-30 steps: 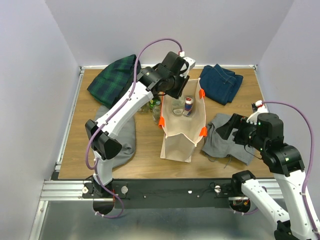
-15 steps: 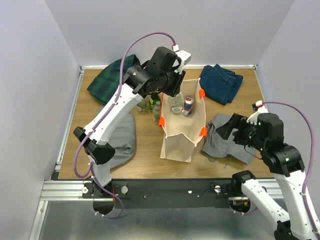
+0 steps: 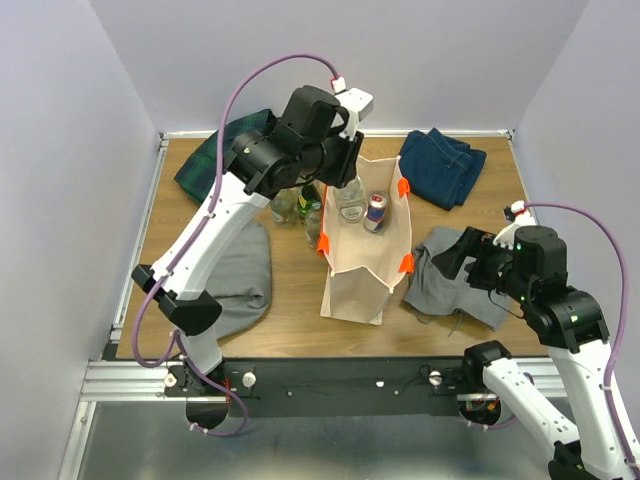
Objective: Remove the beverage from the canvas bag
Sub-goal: Take out the drink from the canvas bag, then place the drink at the center of the board.
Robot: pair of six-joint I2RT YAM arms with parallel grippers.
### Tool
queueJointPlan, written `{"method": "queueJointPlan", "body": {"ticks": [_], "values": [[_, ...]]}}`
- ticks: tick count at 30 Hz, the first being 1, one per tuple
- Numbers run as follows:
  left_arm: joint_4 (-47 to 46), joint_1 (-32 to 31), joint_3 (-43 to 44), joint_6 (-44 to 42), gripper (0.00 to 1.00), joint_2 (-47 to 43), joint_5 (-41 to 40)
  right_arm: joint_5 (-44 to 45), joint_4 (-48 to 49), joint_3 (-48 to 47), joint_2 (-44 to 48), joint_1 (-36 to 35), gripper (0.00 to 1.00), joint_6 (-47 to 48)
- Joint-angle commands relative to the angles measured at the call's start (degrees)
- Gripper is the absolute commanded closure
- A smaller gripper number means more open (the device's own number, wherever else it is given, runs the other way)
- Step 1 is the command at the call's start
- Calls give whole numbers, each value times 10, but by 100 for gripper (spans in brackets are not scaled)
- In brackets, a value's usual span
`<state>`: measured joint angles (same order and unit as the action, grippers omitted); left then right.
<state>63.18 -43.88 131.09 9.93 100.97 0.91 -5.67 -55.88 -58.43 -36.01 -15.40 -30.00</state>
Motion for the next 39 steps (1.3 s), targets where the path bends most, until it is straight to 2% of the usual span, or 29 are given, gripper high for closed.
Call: {"method": "queueJointPlan", "body": {"ticks": [1, 9, 23, 31, 39], "values": [[-55, 1, 37, 10, 100, -60, -18, -8, 1, -3, -2, -2, 2, -4], [-54, 1, 42, 9, 100, -89, -47, -11, 2, -2, -2, -2, 2, -6], [-46, 1, 7, 11, 100, -140, -163, -12, 4, -1, -2, -2, 2, -8], [-56, 5, -73, 32, 100, -188, -249, -12, 5, -3, -3, -2, 2, -9], [-74, 15, -124, 35, 100, -212, -262, -11, 0, -5, -3, -2, 2, -9]]}}
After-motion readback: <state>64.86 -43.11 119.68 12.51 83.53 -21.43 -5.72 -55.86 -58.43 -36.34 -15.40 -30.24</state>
